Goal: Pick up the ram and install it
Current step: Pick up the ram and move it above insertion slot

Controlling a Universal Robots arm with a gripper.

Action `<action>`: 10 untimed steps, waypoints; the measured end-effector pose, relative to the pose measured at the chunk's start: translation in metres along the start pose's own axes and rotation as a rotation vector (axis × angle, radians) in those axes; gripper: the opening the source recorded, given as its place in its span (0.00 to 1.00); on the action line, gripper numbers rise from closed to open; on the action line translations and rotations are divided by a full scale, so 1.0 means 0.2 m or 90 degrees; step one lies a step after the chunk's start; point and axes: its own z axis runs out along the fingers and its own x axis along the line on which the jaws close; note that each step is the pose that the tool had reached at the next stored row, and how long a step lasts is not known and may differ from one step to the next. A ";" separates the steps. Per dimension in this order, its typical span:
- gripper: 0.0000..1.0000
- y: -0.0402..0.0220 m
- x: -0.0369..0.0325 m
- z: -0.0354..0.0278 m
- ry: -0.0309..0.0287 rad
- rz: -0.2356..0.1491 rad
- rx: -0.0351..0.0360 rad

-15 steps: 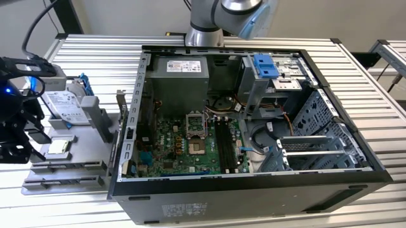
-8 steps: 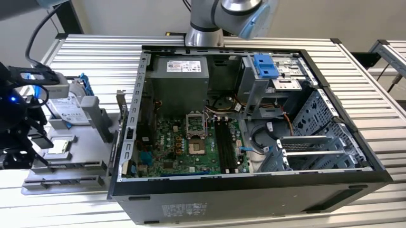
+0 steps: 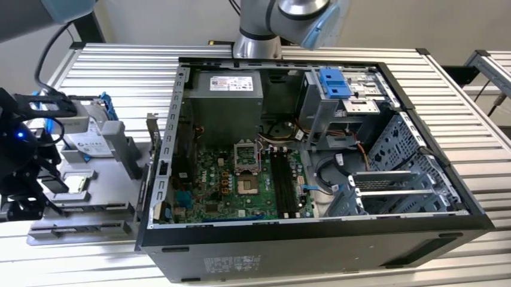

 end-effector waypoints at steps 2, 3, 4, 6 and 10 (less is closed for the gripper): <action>1.00 0.001 0.009 0.014 0.0001 0.000 -0.0002; 1.00 0.002 0.013 0.019 0.0003 0.001 -0.0008; 1.00 0.002 0.017 0.023 0.0005 0.002 -0.0013; 1.00 0.003 0.026 0.032 0.0010 0.003 -0.0026; 1.00 0.004 0.041 0.049 0.0020 0.007 -0.0056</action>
